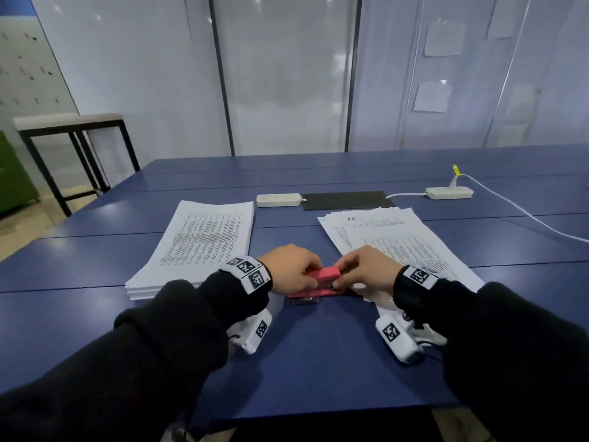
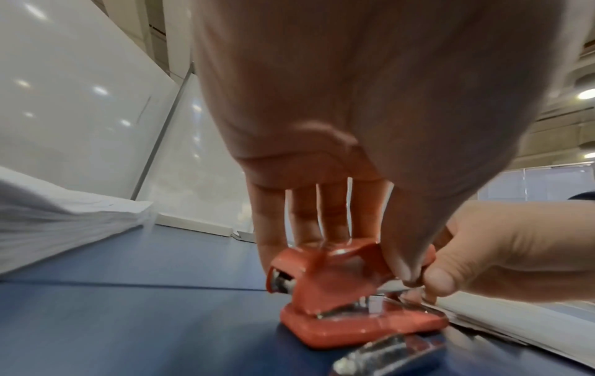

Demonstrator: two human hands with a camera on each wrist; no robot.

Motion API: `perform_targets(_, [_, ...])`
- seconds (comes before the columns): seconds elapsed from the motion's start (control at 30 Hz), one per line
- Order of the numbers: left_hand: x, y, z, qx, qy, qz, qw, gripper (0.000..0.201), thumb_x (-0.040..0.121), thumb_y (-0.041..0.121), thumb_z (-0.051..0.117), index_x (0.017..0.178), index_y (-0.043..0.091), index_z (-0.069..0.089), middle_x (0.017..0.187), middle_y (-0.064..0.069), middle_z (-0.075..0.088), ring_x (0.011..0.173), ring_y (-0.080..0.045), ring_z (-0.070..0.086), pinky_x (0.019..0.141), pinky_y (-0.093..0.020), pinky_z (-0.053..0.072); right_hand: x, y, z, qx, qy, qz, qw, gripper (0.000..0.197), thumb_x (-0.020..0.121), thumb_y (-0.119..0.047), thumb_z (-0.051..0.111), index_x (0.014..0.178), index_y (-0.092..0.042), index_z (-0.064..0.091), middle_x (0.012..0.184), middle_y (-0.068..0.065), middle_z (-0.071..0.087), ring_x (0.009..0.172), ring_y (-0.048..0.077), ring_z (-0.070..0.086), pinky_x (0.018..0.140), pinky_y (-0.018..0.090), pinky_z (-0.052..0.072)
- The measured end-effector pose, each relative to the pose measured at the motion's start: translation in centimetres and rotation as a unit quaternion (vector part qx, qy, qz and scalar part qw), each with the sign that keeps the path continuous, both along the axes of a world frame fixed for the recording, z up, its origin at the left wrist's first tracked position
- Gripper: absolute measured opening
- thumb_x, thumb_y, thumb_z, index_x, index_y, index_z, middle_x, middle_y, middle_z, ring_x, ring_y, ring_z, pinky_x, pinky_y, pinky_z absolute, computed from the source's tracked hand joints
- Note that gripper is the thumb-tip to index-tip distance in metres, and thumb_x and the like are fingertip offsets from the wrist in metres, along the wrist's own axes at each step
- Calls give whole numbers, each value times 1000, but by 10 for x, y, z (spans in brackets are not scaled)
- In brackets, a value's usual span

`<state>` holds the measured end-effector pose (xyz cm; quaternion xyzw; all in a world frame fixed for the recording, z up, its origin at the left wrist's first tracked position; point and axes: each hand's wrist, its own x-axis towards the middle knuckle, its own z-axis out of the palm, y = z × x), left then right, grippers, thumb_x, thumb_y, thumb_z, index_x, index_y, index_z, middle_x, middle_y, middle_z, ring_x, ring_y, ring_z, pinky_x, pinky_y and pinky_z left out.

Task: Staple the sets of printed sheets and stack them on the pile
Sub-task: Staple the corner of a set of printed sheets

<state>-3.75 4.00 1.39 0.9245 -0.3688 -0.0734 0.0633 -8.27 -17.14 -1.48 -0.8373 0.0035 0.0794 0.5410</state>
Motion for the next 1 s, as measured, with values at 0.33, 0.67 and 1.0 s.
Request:
perform_targets(0.33, [3,33,-4,-180,45,68,980,27,92,25,74,118,24,70,108,6,74,98,-14,70,94,-31,53,8,10,-8,10,-21,-24,999,21,71,10,85,91,7,78,70,9,72,55,10,61,56,17,49])
perform_targets(0.67, [-5,23,-5,-135,62,57,987,29,91,29,76,120,29,75,106,8,76,98,-11,69,91,-27,52,7,11,-14,71,-14,-35,997,31,68,24,79,97,16,71,73,14,71,59,15,67,58,19,54])
perform_targets(1.0, [-2,19,-3,-13,27,45,999,15,95,29,67,97,15,71,87,-4,69,83,-25,59,71,-31,44,24,-57,8,-34,-86,-154,984,18,84,-12,84,100,-17,75,113,11,76,90,15,66,71,27,48])
